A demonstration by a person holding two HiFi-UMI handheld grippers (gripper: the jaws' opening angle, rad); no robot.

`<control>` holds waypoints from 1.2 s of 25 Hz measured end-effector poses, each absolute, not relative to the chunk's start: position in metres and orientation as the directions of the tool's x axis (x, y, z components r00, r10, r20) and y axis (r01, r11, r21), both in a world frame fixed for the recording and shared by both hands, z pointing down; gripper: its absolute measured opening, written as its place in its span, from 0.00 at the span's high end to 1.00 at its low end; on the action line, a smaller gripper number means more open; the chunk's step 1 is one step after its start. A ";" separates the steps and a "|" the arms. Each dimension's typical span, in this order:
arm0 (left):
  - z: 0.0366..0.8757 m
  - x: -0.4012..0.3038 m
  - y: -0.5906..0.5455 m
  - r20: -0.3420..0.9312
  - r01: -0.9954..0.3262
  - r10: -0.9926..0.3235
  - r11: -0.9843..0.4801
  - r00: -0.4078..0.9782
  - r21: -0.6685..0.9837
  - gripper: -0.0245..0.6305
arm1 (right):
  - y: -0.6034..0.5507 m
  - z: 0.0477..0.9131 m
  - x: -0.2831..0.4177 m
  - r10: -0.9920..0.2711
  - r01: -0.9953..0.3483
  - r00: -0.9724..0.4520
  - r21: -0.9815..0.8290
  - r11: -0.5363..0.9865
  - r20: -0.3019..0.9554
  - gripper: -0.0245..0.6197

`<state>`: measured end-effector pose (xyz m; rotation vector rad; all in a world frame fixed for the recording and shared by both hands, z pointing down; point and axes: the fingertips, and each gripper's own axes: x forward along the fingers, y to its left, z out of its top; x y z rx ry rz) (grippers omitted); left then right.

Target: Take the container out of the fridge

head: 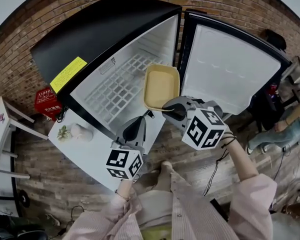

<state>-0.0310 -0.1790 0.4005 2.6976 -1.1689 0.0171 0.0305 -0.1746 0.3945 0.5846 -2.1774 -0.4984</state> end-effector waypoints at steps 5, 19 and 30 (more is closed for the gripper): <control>0.404 -0.030 -0.174 0.097 -0.713 -0.709 -0.678 0.699 0.180 0.97 | -0.159 0.402 0.038 -0.584 -0.289 -0.550 0.521 0.803 0.597 0.92; 0.410 -0.025 -0.176 0.123 -0.732 -0.723 -0.657 0.680 0.179 0.97 | -0.137 0.425 0.058 -0.618 -0.425 -0.547 0.449 0.786 0.565 0.92; 0.418 -0.022 -0.174 0.157 -0.769 -0.755 -0.608 0.637 0.194 0.97 | -0.123 0.456 0.069 -0.560 -0.453 -0.571 0.338 0.825 0.600 0.93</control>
